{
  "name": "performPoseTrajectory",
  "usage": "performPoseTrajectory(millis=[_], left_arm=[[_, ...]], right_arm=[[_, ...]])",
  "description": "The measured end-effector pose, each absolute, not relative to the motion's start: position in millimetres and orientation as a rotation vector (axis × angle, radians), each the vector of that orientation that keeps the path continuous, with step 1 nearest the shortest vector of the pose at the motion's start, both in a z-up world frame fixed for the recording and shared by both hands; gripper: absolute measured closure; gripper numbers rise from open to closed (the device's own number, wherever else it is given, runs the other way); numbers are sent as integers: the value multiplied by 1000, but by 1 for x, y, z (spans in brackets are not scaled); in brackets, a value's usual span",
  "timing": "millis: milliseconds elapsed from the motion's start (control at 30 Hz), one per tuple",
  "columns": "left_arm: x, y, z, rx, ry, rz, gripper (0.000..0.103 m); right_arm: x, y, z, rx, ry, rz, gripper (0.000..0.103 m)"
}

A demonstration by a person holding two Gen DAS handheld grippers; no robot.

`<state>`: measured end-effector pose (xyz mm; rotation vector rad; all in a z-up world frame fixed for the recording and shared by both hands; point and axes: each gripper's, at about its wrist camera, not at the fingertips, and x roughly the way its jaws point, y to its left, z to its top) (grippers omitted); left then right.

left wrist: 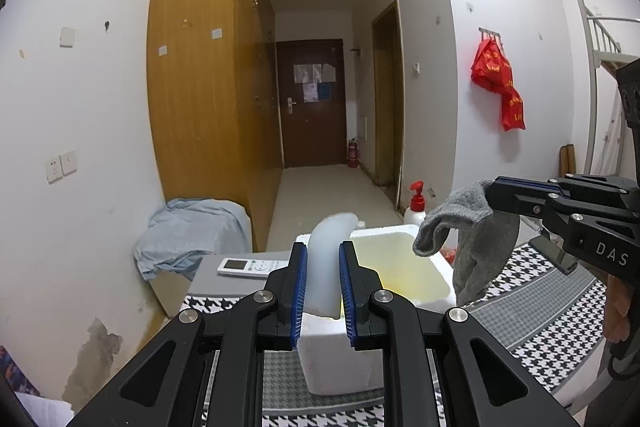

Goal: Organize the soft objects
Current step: 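Carry the foam tube in the left tool and grey cloth in the right tool over the box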

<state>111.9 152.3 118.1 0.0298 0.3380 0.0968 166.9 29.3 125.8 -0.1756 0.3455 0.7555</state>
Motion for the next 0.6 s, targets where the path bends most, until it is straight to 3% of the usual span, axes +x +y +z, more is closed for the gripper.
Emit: performPoseTrajectory(millis=[600], left_arm=[[139,158,115,24,352,157,85]], right_arm=[[209,61,115,-205,388,808,95]])
